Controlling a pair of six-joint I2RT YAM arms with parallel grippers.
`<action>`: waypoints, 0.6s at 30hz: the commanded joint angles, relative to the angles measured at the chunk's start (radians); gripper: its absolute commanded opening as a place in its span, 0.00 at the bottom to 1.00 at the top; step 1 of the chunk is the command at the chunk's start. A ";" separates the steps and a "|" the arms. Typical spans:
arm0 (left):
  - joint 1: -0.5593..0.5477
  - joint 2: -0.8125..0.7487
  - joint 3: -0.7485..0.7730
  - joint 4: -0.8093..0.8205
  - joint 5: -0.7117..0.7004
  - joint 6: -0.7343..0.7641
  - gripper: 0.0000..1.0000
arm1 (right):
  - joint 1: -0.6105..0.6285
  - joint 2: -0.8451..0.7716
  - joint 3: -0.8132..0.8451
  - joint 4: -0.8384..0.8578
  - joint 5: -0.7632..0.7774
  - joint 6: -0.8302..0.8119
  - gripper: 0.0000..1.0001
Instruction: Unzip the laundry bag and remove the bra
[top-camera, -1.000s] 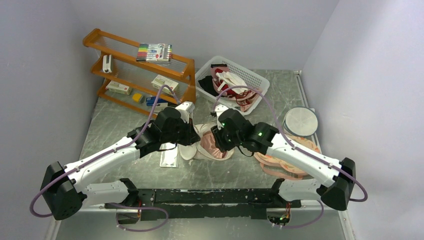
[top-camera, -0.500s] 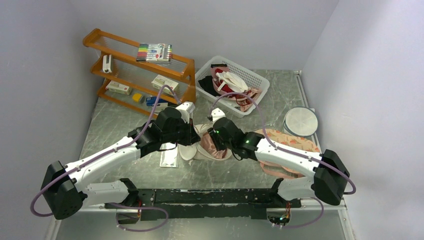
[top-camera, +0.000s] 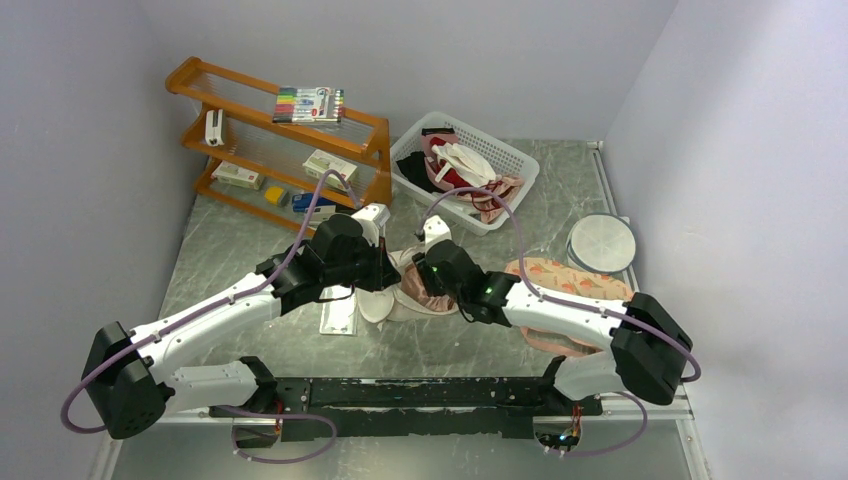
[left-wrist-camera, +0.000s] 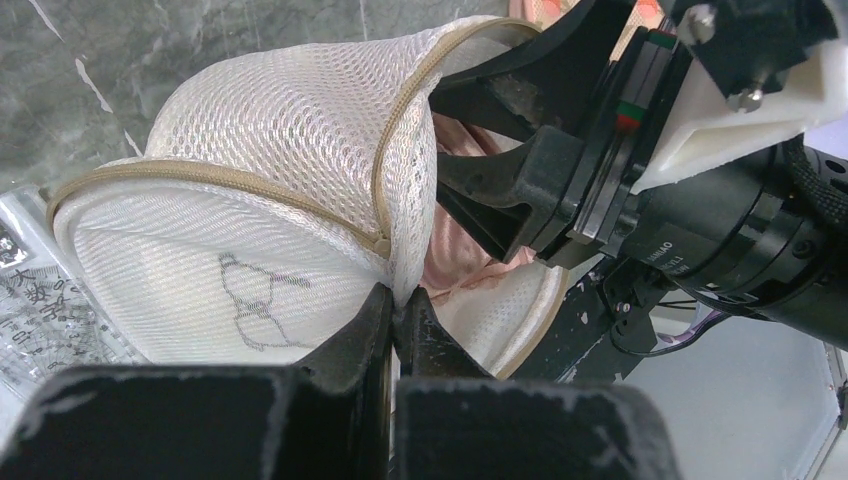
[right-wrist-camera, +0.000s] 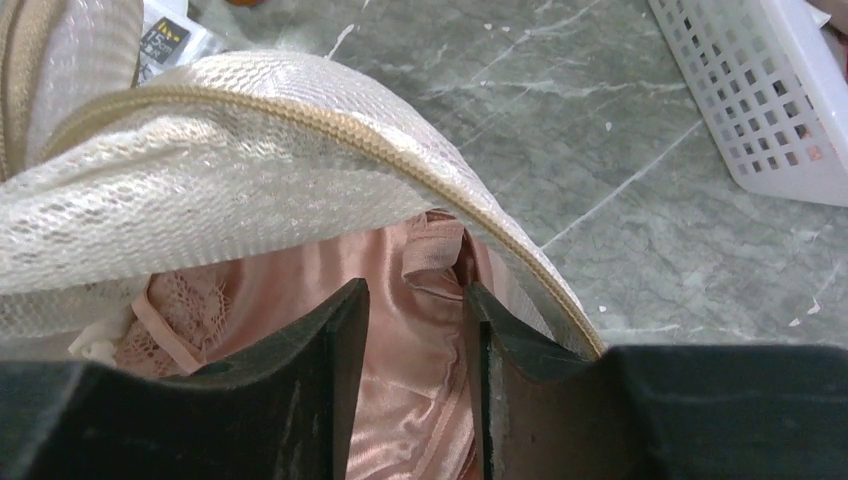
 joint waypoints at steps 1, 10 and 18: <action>0.000 -0.003 0.018 0.016 0.003 -0.002 0.07 | 0.003 0.008 0.003 0.076 0.049 -0.019 0.41; 0.000 0.004 0.026 0.013 0.011 0.006 0.07 | 0.003 0.110 0.015 0.129 0.068 -0.028 0.36; -0.001 -0.026 0.007 0.008 -0.021 0.001 0.07 | 0.003 0.023 0.056 0.008 0.010 0.007 0.16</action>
